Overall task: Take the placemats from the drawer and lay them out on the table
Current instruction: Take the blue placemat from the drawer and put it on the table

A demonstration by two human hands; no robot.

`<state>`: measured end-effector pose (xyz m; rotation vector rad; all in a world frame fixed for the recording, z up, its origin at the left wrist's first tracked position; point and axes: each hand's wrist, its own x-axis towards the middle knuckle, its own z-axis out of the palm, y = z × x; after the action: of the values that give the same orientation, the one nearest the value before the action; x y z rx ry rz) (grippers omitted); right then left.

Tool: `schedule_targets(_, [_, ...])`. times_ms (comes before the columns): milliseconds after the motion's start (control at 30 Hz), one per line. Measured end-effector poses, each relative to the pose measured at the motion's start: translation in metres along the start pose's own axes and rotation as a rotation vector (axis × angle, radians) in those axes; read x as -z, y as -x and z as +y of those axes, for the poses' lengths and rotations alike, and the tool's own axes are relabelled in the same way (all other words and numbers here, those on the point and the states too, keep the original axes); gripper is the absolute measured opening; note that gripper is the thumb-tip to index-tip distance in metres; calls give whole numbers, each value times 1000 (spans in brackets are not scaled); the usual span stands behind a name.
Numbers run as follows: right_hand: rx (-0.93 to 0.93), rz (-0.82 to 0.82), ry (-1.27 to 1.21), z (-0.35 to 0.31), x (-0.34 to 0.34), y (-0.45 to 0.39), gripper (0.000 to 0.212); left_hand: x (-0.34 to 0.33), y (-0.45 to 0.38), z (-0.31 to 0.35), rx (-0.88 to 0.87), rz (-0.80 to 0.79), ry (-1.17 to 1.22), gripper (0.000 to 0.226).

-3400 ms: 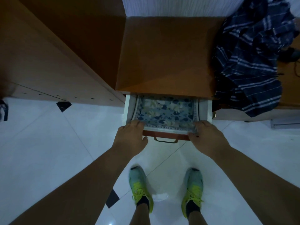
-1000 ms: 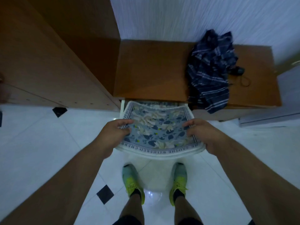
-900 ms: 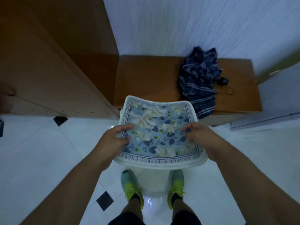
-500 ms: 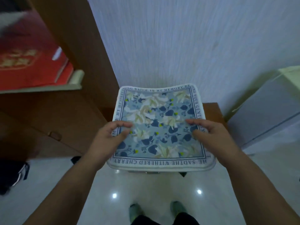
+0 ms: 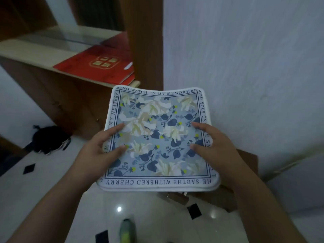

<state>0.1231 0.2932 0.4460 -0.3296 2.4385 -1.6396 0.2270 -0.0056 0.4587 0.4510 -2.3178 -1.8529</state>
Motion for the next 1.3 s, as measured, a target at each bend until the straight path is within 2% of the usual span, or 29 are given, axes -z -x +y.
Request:
schedule_targets(167, [106,-220,69,-33,-67,-11,57,57,66,-19,31,296,-162,51])
schedule_targets(333, [262,-451,130,-84,-164,-4,59,134,146,-42,93,576,-138,49])
schedule_targets(500, [415,-692,203,-143,-292,29,61,212,241,-74,170,893,-120,41])
schedule_targets(667, [511,-933,232,-197,-437,95,61,292,345,-114,258,1155,-89,43])
schedule_targets(833, [652,-1096,263,-253,-567,190,59,369,454,-138,363,1368,-116,44])
schedule_targets(1033, [783,-1271,237,-308,-681,297,59,433,564,-143,441,1592,-139,43])
schedule_targets(1300, [905,-1558,205,-356,-832,399,58,491,650,-168,590,1874,-118,43])
